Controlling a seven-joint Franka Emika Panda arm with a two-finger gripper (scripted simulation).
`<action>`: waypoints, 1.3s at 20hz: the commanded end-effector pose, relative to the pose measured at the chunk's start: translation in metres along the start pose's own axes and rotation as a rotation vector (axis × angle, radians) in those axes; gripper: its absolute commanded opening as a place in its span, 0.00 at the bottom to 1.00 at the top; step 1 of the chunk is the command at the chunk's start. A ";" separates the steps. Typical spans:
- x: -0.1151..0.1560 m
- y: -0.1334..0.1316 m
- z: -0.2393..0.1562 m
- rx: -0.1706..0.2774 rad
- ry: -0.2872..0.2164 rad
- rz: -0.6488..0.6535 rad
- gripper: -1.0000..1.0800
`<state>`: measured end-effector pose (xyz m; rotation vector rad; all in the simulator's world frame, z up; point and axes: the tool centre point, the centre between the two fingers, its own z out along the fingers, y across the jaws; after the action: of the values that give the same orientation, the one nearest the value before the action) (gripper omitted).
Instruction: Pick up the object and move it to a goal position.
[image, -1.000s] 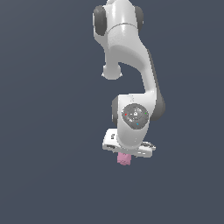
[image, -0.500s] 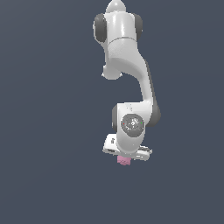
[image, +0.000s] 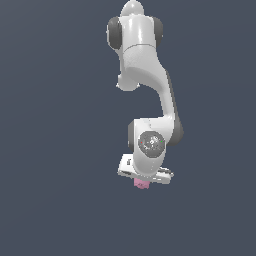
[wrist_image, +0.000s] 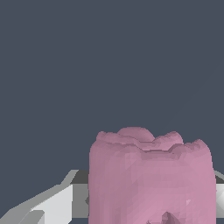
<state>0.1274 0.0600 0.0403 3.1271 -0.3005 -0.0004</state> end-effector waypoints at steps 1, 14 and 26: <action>0.000 0.000 0.000 0.000 0.000 0.000 0.00; -0.004 0.004 -0.008 0.000 0.000 0.000 0.00; -0.029 0.032 -0.059 0.000 0.000 0.000 0.00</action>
<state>0.0979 0.0385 0.0897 3.1271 -0.2999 -0.0020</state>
